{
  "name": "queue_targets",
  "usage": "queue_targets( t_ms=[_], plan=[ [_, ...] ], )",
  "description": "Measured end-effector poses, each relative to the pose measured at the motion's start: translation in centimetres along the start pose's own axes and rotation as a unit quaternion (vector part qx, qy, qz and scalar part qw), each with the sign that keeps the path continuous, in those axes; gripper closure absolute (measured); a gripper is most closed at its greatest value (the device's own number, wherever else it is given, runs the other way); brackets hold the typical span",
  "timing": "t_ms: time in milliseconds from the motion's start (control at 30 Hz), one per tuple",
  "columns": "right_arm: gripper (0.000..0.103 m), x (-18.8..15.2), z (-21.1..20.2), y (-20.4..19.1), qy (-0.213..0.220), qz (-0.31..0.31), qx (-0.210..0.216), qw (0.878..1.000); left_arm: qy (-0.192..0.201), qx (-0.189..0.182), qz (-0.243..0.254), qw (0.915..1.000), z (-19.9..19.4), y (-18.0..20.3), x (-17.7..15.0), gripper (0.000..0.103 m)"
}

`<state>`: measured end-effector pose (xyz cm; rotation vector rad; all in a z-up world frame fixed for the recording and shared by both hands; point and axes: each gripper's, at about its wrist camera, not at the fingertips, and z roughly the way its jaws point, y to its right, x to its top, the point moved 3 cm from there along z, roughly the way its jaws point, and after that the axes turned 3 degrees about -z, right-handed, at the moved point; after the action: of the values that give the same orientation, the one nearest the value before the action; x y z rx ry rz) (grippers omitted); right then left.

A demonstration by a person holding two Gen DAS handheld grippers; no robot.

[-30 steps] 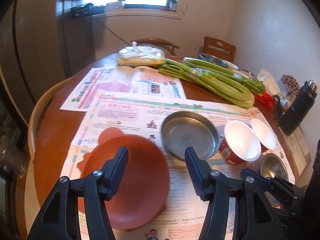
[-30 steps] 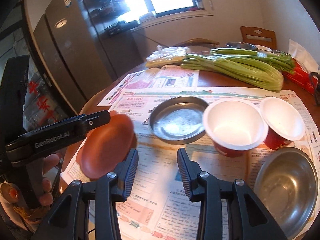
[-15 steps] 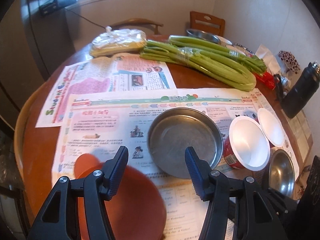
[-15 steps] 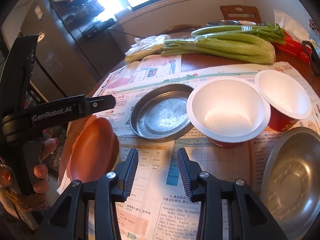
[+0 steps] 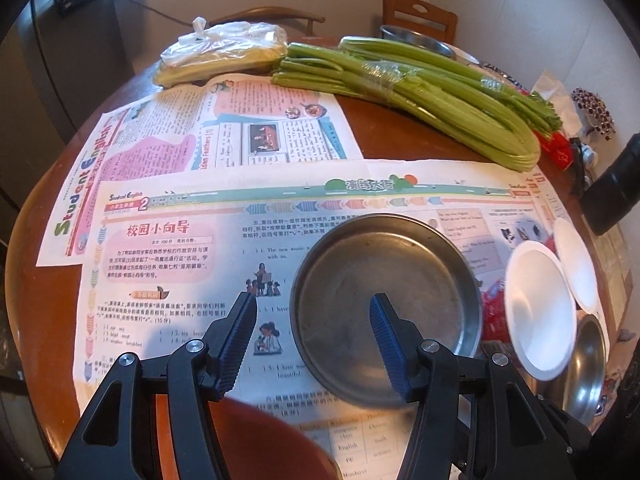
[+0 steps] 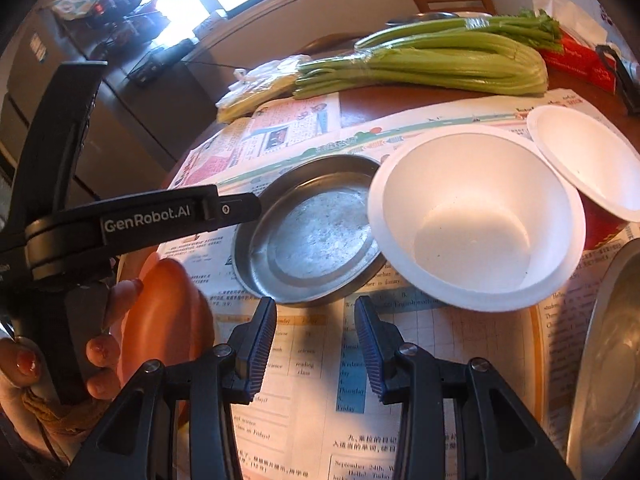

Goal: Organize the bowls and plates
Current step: 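Grasp the rim of the shallow steel pan with the left gripper, then lift and carry the steel pan over the orange plate with the left gripper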

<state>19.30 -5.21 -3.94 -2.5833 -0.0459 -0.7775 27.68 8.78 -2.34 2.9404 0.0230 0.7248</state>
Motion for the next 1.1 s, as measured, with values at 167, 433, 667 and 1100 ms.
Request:
queue_targets(
  t_ms=[167,433,667,1100],
  plan=[
    [0.063,0.5,1.3,0.2,-0.012,0.011,-0.008,1.0,-0.012,0.003,-0.003,0.9999,1.6,-0.2,0.3,0.043],
    [0.062,1.5,2.4,0.5,-0.009,0.021,-0.029,0.999,-0.029,-0.007,-0.008,0.9995,3.6,-0.8,0.2,0.068],
    [0.06,1.7,2.8,-0.6,-0.003,-0.023,-0.046,0.999,-0.028,0.002,0.0,0.9996,3.2,-1.2,-0.4,0.075],
    [0.06,1.5,0.4,-2.1,0.029,-0.049,-0.027,0.998,0.007,-0.01,-0.005,0.9999,-0.6,-1.5,-1.4,0.075]
  ],
)
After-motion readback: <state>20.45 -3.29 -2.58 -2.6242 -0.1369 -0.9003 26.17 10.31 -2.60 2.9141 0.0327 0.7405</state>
